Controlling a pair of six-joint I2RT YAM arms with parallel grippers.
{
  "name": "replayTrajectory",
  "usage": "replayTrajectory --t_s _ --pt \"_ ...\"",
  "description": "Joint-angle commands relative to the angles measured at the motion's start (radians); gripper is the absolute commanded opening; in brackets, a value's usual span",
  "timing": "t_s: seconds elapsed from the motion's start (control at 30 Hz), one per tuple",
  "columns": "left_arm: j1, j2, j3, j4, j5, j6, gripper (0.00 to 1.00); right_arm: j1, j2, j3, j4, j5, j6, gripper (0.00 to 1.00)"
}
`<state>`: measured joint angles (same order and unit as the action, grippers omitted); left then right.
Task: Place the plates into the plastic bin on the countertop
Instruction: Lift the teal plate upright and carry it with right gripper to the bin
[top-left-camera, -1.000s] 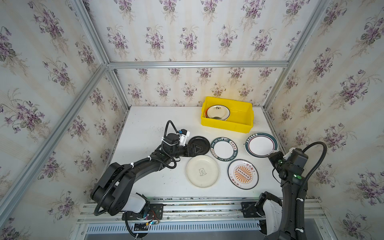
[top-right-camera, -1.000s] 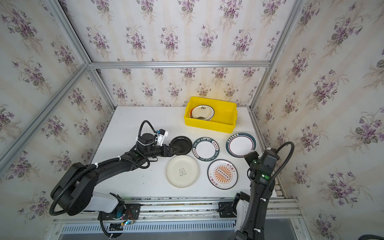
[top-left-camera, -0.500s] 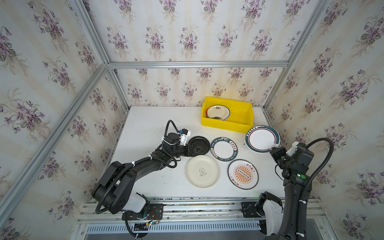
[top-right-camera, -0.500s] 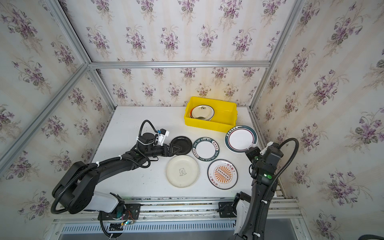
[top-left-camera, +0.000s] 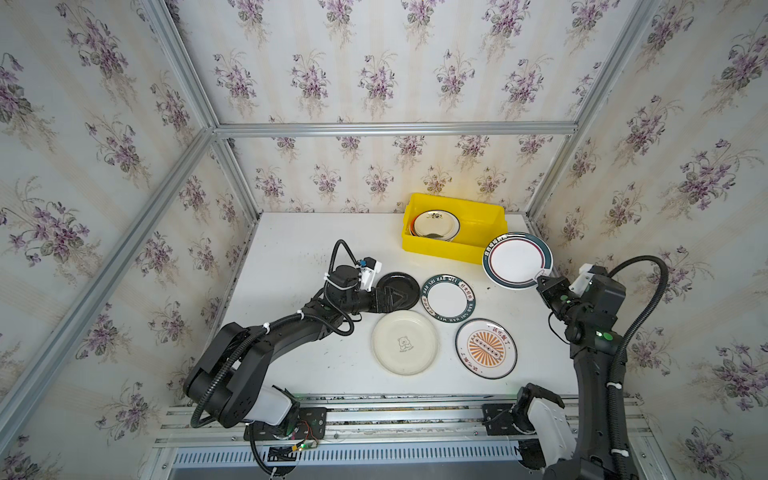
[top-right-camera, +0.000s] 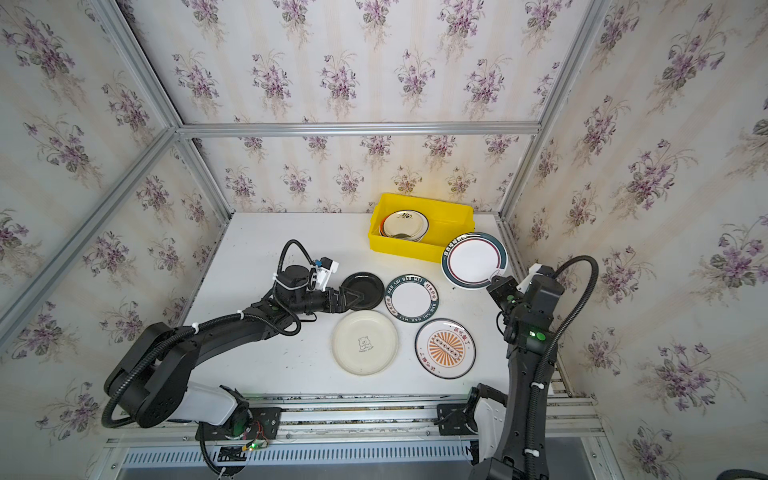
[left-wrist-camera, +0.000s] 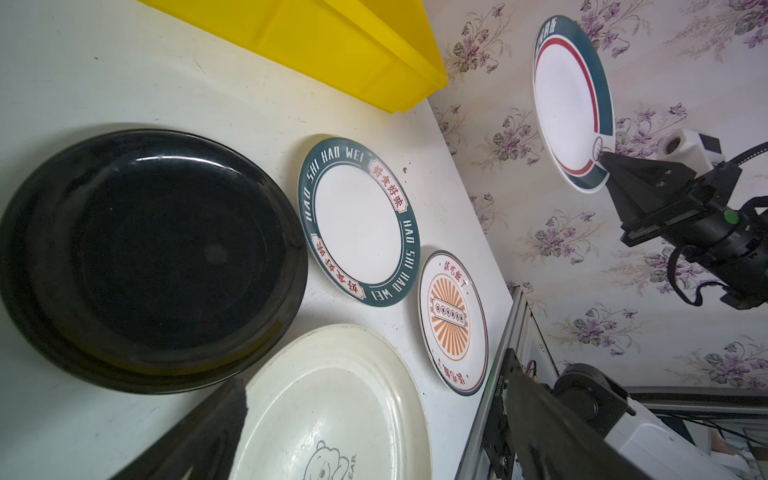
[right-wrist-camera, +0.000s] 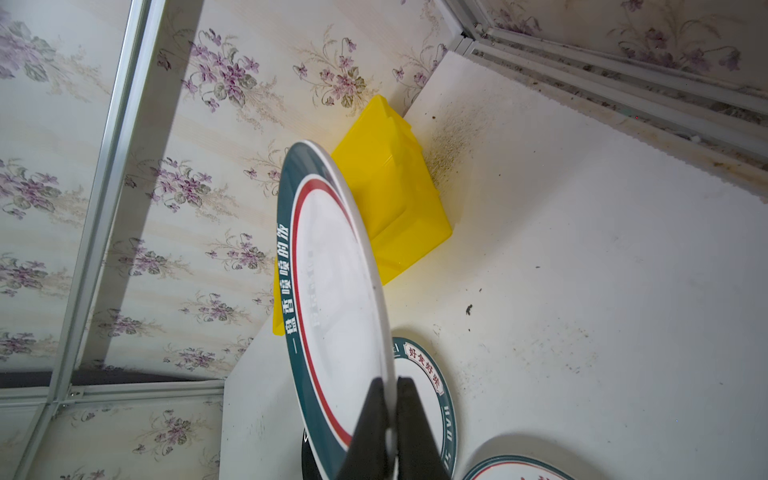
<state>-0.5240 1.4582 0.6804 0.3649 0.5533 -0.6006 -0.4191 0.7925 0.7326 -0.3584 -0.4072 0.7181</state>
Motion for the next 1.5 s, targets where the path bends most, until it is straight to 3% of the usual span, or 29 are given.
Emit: replayTrajectory --t_s 0.0,0.33,0.7,1.03,1.47 --pt "0.0 -0.007 0.001 0.011 0.0 0.017 1.0 0.068 0.037 0.031 0.117 0.058 0.012 0.0" --pt "0.002 -0.019 -0.005 0.011 -0.004 0.027 0.99 0.239 0.222 0.078 0.252 0.151 0.038 0.0" --pt "0.004 -0.05 -0.021 0.02 -0.009 0.024 1.0 0.34 0.484 0.187 0.412 0.206 0.081 0.0" --pt "0.01 -0.076 -0.036 0.02 -0.03 0.023 0.99 0.412 0.832 0.455 0.461 0.248 0.067 0.0" --pt "0.032 -0.081 -0.048 0.026 -0.036 0.013 1.0 0.502 1.179 0.804 0.359 0.309 0.017 0.0"
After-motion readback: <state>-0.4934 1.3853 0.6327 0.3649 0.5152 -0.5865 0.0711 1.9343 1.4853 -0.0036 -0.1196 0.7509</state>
